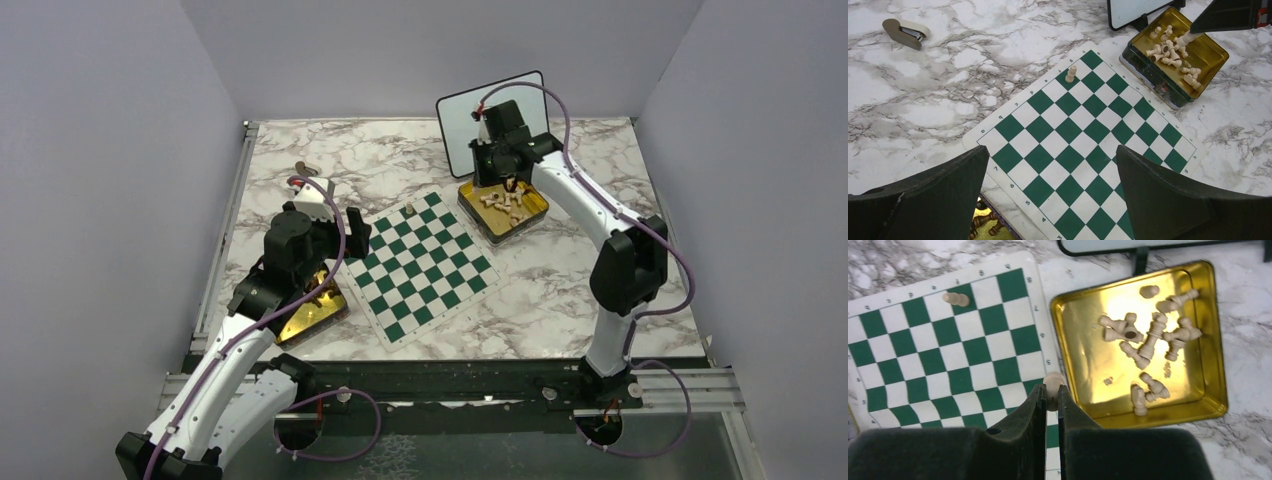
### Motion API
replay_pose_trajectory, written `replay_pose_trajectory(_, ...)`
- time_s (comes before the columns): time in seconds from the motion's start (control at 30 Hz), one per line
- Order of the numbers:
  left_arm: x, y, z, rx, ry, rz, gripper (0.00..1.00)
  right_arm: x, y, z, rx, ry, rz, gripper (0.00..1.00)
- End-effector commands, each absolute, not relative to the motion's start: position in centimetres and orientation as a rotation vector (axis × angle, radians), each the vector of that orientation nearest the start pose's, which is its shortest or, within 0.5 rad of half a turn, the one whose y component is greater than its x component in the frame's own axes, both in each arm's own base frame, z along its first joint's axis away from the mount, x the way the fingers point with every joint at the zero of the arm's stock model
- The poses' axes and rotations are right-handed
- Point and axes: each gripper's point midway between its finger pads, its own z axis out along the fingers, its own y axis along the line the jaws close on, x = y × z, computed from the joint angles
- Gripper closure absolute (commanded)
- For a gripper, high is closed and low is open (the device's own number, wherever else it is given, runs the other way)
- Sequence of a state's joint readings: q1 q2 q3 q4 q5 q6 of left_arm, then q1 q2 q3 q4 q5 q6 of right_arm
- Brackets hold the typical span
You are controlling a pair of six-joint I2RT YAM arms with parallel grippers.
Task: Set up the chess pieces on the board
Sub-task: Pick up the chess piece from the storage box, then place the chess piece on the chessboard.
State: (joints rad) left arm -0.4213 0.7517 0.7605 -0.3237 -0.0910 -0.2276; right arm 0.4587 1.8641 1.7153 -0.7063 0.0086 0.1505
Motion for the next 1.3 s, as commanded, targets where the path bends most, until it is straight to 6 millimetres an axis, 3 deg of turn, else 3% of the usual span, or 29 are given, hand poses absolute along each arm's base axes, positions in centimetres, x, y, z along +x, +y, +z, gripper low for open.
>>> replay_pose_trajectory(0.0,27.1,-11.7,24.5,0.125,1.876,-0.373,0.01,42.6,25.3,16.3,-0.419,2.444,0.289,0.95)
replay_pose_trajectory(0.17,27.1,-11.5,24.7,0.120,1.866,-0.365,0.01,43.5,29.1,15.3,-0.487,2.428,0.271,0.95)
replay_pose_trajectory(0.4,27.0,-11.2,25.2,0.113,1.851,-0.354,0.01,45.2,31.8,13.5,-0.561,2.426,0.234,0.94)
replay_pose_trajectory(0.87,27.0,-10.8,25.3,0.105,1.842,-0.333,0.01,46.5,33.6,9.7,-0.594,2.465,0.255,0.94)
replay_pose_trajectory(1.27,27.1,-10.7,25.3,0.105,1.842,-0.327,0.01,47.4,34.5,7.8,-0.592,2.461,0.253,0.94)
